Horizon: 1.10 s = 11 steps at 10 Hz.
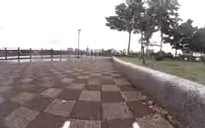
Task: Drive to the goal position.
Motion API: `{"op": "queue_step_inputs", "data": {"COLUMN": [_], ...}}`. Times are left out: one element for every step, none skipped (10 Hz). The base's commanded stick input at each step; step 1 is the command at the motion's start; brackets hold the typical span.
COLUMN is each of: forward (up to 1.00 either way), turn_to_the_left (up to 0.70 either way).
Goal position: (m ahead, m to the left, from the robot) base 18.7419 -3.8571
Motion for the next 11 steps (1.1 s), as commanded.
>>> {"op": "queue_step_inputs", "data": {"forward": [0.70,0.70,0.70,0.70,0.70,0.70,0.70,0.70,0.70,0.70,0.70], "turn_to_the_left": [0.34,0.00,0.00,0.00,0.00,0.00,0.00,0.00,0.00,0.00,0.00]}}
